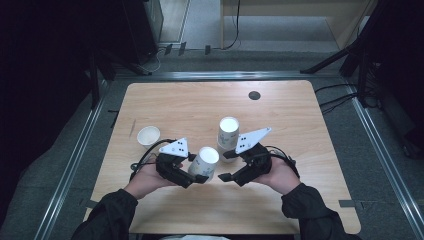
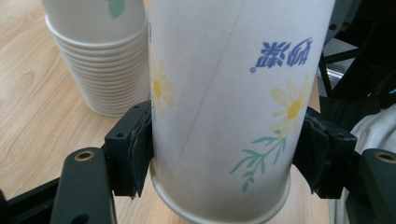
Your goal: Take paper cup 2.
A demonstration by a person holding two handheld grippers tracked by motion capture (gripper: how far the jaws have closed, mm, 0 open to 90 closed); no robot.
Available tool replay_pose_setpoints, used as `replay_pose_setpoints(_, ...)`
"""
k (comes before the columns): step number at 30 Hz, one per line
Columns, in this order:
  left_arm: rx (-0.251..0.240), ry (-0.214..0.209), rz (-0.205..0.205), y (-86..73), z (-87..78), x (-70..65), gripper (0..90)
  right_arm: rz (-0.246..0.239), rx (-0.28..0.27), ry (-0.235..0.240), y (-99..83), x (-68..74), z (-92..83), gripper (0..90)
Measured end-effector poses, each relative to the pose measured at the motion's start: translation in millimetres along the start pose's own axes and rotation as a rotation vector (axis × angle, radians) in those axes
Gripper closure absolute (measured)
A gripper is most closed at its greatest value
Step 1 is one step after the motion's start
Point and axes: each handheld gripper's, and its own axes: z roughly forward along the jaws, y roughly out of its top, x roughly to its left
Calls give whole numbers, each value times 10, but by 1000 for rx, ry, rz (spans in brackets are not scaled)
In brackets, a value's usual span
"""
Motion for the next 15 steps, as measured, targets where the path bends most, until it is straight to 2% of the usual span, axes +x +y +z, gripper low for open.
replay_pose_setpoints(5, 22, 1, 15, 27, -44, 27, 287, -27, 43, -5, -99, 53, 9, 285)
replay_pose_setpoints(7, 49, 9, 28, 35, -57, 45, 287, -28, 56, -7, -121, 64, 34, 286)
replay_pose_setpoints(11, 98, 0, 24, 42, -52, 89, 287, -27, 65, -7, -145, 64, 97, 286)
replay_pose_setpoints(15, 157, 3, 48, 51, -11, 127, 288, -16, 70, -11, -164, 55, 143, 286)
